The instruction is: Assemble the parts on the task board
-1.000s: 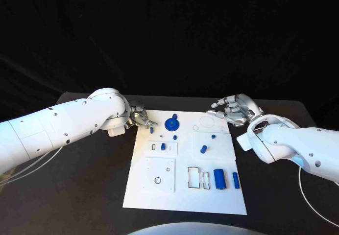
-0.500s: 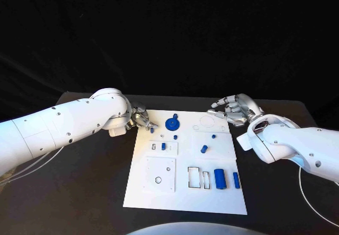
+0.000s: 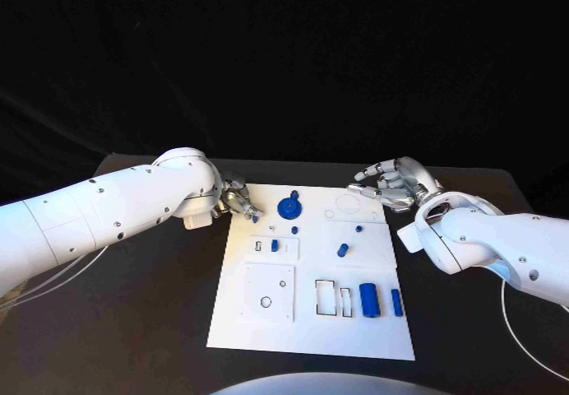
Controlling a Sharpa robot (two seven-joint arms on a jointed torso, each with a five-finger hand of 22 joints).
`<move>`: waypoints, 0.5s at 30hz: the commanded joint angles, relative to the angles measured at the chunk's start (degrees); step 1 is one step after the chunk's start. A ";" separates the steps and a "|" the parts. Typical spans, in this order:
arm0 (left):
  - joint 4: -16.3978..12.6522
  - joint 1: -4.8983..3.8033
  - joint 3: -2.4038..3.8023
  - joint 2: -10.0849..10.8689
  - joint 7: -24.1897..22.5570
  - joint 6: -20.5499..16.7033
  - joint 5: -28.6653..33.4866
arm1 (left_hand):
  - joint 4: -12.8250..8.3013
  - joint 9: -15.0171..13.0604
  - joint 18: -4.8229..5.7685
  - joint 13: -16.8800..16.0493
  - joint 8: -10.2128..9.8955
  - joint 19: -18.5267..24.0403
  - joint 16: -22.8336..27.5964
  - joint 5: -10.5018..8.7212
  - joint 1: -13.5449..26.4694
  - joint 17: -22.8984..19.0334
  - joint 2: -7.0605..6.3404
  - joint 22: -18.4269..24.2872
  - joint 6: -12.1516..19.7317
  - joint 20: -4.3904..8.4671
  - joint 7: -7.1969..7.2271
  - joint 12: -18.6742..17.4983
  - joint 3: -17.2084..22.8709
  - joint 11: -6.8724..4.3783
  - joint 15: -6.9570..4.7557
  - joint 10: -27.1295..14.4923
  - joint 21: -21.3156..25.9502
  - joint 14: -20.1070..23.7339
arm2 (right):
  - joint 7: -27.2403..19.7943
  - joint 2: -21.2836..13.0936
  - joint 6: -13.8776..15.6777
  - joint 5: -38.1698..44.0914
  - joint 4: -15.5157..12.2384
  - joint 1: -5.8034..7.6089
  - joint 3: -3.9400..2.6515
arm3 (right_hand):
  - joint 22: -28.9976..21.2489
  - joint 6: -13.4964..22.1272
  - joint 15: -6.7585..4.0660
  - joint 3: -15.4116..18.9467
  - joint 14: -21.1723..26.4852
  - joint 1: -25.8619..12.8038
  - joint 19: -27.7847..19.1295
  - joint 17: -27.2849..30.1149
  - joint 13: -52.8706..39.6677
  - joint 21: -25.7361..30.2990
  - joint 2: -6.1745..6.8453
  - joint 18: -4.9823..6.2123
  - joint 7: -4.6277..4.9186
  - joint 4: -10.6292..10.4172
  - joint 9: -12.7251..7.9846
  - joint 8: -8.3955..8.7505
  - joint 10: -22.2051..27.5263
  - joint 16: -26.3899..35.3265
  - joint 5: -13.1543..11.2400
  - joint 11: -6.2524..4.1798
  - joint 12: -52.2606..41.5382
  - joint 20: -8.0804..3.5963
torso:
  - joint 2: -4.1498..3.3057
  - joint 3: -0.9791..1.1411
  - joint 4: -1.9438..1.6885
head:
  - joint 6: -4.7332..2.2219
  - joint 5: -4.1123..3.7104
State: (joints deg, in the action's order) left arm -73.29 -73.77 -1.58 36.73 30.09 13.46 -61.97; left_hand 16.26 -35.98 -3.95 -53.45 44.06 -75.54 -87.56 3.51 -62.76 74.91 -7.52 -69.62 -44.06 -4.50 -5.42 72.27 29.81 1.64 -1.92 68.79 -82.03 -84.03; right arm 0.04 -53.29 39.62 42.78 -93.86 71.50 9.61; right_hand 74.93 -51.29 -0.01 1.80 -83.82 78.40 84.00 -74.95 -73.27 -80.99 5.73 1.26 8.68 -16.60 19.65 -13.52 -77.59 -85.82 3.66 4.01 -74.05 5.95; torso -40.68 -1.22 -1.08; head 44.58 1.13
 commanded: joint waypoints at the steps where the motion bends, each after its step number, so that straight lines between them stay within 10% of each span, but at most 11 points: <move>1: -0.21 -0.01 0.00 -0.16 -0.04 -0.43 0.82 | 0.05 -0.10 -0.59 -0.07 0.32 0.30 0.20 -0.32 -0.76 7.80 -0.02 -0.05 -0.48 0.14 0.08 0.14 0.44 -0.39 -0.15 0.07 0.20 -3.75 | -0.26 0.07 -0.65 0.28 -0.04 -0.03 0.00 | 10.39 0.30 -0.21 0.29 -3.73 -0.48 0.91 -4.47 0.07 0.30 -0.05 1.04 -0.02 -0.05 0.08 -0.36 0.38 0.29 -0.01 -0.08 -0.05 -0.05 | 0.04 0.03 -0.02 | 0.06 0.04; 10: -0.08 0.04 -0.12 -0.20 -0.05 -0.99 2.11 | -1.71 -0.42 -0.58 0.09 1.25 0.29 0.20 -0.34 -6.56 7.78 1.88 -0.17 0.25 0.44 0.58 0.14 3.55 -0.89 -0.62 -0.02 0.22 -3.75 | -0.20 0.11 -0.76 0.28 -0.02 -0.03 0.00 | 10.42 0.31 -0.21 0.31 -3.75 -0.49 0.94 -4.55 0.01 0.26 -0.15 1.03 -0.02 -0.03 0.09 -0.41 0.33 0.26 0.00 -0.08 -0.12 -0.05 | 0.04 0.02 0.01 | 0.13 0.06; 15: -0.03 0.05 -0.15 -0.02 -0.07 -1.33 3.11 | -7.13 -1.10 -0.57 0.67 2.55 0.32 0.21 -0.29 -10.84 7.74 1.27 -0.31 1.95 0.61 0.13 -0.40 14.53 -0.72 -0.50 -0.21 0.17 -3.75 | -0.16 0.11 -0.81 0.28 -0.02 -0.03 0.00 | 10.41 0.31 -0.21 0.31 -3.78 -0.48 0.93 -4.65 -0.03 0.28 -0.18 1.03 -0.03 -0.02 0.10 -0.43 0.30 0.22 0.00 -0.08 -0.17 -0.06 | 0.01 0.02 0.00 | 0.09 0.09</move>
State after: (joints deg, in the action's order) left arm -73.28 -73.82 -1.64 36.71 30.02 12.64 -60.35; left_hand 13.29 -36.24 -3.95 -52.86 45.78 -75.23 -87.56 3.19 -72.40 74.91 -6.60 -69.88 -42.47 -4.19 -5.31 72.27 38.98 1.02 -2.36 68.60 -82.03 -84.05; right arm 0.08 -53.23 39.58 42.78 -93.85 71.50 9.61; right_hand 74.92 -51.29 -0.01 1.80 -83.82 78.40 84.00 -74.94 -73.27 -80.99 5.73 1.26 8.68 -16.60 19.69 -13.74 -77.59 -85.82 3.66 4.01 -74.05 5.95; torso -40.64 -1.20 -1.08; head 44.71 1.19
